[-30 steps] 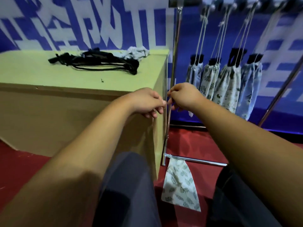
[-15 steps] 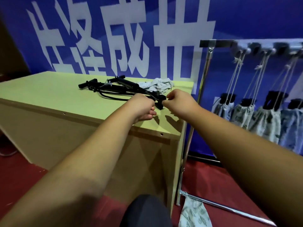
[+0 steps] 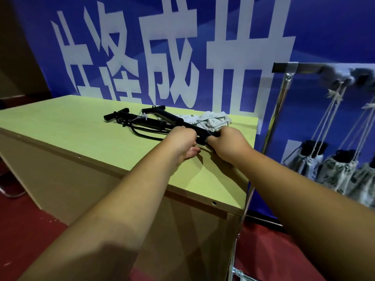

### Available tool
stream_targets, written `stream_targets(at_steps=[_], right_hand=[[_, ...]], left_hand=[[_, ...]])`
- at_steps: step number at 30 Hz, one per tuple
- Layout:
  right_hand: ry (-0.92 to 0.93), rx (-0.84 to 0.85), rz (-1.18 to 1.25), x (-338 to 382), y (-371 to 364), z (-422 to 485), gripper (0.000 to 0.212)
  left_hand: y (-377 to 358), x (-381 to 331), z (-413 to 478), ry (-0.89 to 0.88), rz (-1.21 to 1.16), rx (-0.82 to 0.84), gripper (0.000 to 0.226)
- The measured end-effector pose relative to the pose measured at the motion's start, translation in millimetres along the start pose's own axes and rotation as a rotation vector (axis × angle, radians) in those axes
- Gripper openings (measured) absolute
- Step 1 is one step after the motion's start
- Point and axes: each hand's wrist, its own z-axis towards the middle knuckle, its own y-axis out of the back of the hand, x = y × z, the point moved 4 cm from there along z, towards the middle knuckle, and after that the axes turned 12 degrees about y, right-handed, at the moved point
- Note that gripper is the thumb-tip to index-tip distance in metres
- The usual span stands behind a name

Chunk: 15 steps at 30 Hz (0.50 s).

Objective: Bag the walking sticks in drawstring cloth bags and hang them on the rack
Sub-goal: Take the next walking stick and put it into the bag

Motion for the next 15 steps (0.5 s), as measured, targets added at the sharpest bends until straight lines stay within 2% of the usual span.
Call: stream_targets(at_steps=[3,8,15], right_hand=[[0.019,-0.076,0.113,4,5,0,0.019],[0.034,-0.103,0.19,17,10,-10,0.015],[0.032,-0.127,0.313,31,30,-46,0.018]], left_hand=[[-2,-1,0,-0.034,-0.142,0.045,0.035],[-4,-7,-1,0.017,-0.545,0.193,0.038],[-5,-25,-17,-0.001,-0.577,0.297,0.036]])
